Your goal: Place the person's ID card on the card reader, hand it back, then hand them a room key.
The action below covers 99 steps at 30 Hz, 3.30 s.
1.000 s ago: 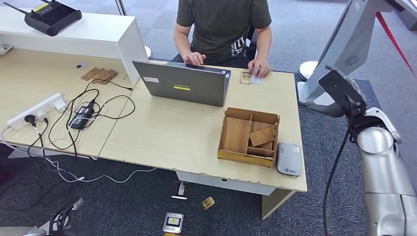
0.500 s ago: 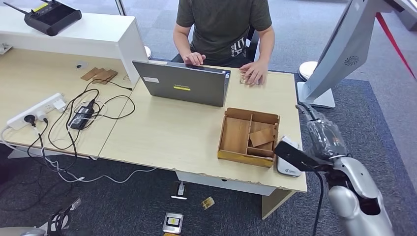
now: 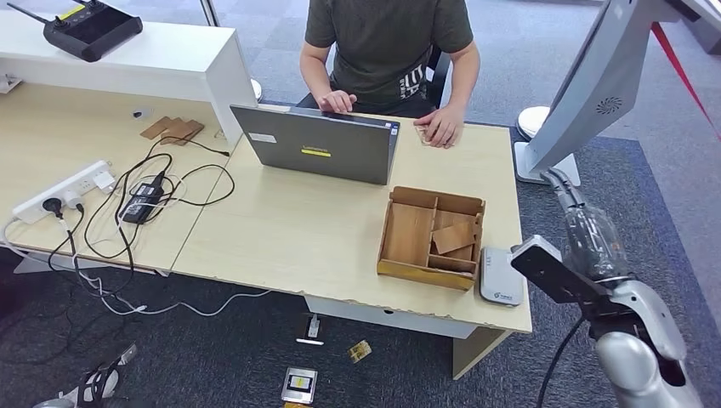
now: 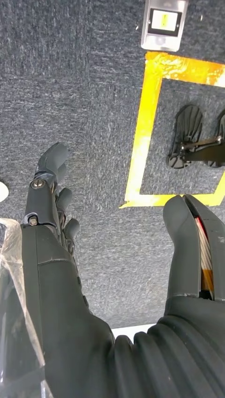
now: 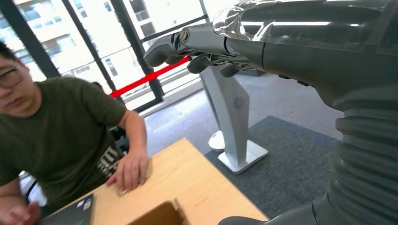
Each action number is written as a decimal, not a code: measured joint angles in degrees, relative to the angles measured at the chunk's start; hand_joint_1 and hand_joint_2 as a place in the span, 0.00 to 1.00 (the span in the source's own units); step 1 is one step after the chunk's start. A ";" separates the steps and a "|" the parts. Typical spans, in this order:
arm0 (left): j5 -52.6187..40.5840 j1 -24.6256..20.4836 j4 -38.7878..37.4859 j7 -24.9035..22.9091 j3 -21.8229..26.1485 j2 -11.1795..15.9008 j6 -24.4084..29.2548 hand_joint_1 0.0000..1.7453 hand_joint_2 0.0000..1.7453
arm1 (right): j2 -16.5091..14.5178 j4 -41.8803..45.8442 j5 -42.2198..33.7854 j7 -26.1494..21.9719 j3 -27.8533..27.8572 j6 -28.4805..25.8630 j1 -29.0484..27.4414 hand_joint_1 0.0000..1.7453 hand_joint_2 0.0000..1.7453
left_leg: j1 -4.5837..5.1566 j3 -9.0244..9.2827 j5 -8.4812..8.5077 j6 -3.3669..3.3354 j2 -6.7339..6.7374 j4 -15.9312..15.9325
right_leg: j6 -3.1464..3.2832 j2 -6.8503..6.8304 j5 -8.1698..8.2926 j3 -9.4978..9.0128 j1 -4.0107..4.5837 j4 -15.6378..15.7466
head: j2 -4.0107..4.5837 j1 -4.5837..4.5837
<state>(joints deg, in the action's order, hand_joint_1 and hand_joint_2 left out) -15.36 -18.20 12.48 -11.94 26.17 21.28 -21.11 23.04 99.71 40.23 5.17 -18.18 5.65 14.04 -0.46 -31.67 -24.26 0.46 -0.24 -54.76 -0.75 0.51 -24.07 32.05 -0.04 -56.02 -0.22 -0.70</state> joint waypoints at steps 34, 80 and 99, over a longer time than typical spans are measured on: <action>0.72 10.13 -0.33 6.83 0.35 1.22 -0.98 0.00 1.00 | -6.72 -8.61 15.16 -7.77 -3.99 -9.34 -5.13 0.00 1.00 | -0.06 -0.01 -0.08 0.02 -0.01 0.04 | 0.04 0.03 -0.15 -0.05 0.06 -0.04 | 0.00 -0.01; -0.57 10.18 -0.45 7.33 1.90 1.05 -0.56 0.00 1.00 | -10.97 -23.86 19.16 -0.44 -13.25 -11.38 -0.63 0.00 1.00 | -0.06 0.01 -0.08 0.02 -0.01 0.04 | 0.05 0.02 -0.16 -0.05 0.06 -0.03 | 0.00 0.00; -1.52 9.88 -0.49 7.06 2.10 0.78 -0.55 0.00 1.00 | -12.60 -27.23 18.98 -0.63 -14.32 -13.32 1.51 0.00 1.00 | -0.06 0.04 -0.08 0.02 0.00 0.04 | 0.05 0.02 -0.16 -0.05 0.06 -0.04 | 0.00 0.00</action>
<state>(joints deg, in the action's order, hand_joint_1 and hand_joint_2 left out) -16.87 -8.32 11.99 -4.87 28.27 22.06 -21.66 10.44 72.47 59.20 4.54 -32.50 -7.67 15.55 -0.51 -31.62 -24.33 0.48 -0.24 -54.72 -0.69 0.53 -24.23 32.00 0.01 -56.05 -0.22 -0.71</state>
